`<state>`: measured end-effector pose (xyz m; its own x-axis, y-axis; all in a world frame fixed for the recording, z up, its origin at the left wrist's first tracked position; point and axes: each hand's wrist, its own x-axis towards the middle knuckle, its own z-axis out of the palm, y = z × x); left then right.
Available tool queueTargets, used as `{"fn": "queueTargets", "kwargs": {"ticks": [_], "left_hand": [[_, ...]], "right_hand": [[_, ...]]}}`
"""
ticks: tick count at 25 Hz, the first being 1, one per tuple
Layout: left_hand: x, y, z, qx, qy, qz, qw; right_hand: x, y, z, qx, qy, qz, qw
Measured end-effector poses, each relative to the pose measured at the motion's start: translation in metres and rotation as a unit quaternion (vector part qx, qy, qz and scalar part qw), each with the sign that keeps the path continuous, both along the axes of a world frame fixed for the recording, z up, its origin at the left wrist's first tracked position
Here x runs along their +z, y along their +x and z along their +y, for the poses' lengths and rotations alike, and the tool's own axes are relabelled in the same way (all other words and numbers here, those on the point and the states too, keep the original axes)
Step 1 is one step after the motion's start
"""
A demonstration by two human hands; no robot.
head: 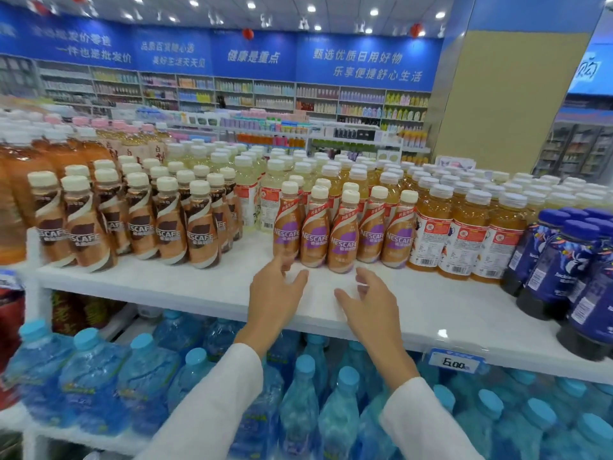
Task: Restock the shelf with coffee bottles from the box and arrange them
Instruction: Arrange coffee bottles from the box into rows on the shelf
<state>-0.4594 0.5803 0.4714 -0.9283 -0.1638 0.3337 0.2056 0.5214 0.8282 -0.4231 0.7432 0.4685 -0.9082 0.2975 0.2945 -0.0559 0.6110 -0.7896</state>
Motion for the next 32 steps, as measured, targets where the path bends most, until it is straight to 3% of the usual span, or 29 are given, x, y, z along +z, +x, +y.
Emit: {"fn": "queueTargets", "kwargs": {"ticks": [4, 10, 15, 18, 27, 32], "left_hand": [[-0.01, 0.047, -0.029, 0.009, 0.07, 0.017, 0.997], [-0.039, 0.134, -0.096, 0.074, 0.158, 0.038, 0.984], [-0.097, 0.218, -0.189, 0.176, 0.209, 0.002, 0.962], [-0.139, 0.282, -0.254, 0.256, 0.214, -0.037, 0.942], [-0.258, 0.475, -0.39, 0.482, 0.26, -0.139, 0.825], [-0.288, 0.523, -0.42, 0.536, 0.286, -0.189, 0.772]], "right_hand": [[-0.007, 0.033, -0.02, 0.046, 0.009, 0.021, 0.999], [-0.026, 0.095, -0.083, 0.132, -0.106, 0.021, 0.985], [-0.086, 0.136, -0.171, 0.192, -0.184, -0.031, 0.963], [-0.136, 0.165, -0.236, 0.235, -0.182, -0.122, 0.947], [-0.249, 0.257, -0.4, 0.336, -0.085, -0.337, 0.875], [-0.288, 0.283, -0.452, 0.373, -0.034, -0.412, 0.83]]}}
